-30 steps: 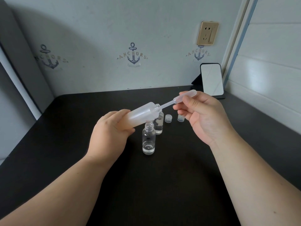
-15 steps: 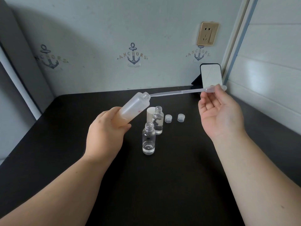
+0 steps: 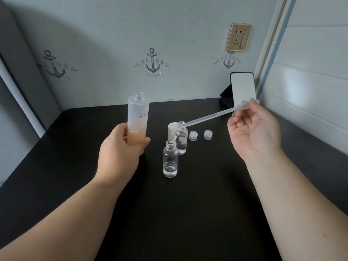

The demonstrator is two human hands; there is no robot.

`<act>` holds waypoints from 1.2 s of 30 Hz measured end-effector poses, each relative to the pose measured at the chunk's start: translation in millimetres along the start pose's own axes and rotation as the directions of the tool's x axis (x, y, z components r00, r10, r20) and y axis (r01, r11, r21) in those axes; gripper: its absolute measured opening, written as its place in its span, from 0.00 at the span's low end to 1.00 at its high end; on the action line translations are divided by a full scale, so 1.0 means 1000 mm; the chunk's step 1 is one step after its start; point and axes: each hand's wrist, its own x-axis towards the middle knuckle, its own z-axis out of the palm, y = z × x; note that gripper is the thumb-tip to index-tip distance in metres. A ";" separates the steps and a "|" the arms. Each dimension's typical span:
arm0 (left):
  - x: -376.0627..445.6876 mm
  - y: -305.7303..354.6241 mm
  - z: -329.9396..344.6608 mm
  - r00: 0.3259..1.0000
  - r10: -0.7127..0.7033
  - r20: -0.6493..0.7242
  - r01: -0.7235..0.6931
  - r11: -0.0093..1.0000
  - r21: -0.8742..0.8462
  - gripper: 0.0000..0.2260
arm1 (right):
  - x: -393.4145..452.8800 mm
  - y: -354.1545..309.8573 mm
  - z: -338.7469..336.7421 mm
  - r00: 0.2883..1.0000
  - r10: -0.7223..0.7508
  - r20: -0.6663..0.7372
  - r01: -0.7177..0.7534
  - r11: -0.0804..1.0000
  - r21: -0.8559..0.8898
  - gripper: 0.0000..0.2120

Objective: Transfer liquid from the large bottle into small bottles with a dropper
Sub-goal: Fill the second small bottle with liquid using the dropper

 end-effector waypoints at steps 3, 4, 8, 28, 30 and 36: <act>0.000 0.000 0.001 1.000 -0.016 0.007 0.016 1.000 -0.001 0.18 | 0.000 0.000 0.000 1.000 0.004 0.018 -0.003 0.999 -0.032 0.12; 0.000 0.000 0.001 1.000 -0.022 0.008 0.022 1.000 -0.002 0.18 | 0.000 0.000 0.000 1.000 0.002 0.021 -0.001 0.999 -0.043 0.12; 0.001 0.001 0.000 0.999 -0.040 0.006 0.040 0.999 -0.002 0.19 | 0.000 0.001 0.000 0.999 -0.006 0.038 0.008 0.997 -0.075 0.12; -0.018 0.017 -0.018 0.968 0.136 -0.211 -0.162 0.980 -0.111 0.15 | -0.001 0.001 0.004 1.000 -0.009 0.019 0.011 0.994 -0.108 0.09; -0.022 0.018 -0.016 0.966 0.200 -0.166 -0.222 0.967 -0.129 0.13 | -0.001 0.000 0.004 1.000 -0.010 0.014 0.011 0.995 -0.100 0.07; -0.026 0.019 -0.010 0.956 0.242 0.167 -0.202 0.954 -0.223 0.10 | -0.001 0.001 0.003 1.000 -0.009 0.009 0.010 0.994 -0.110 0.07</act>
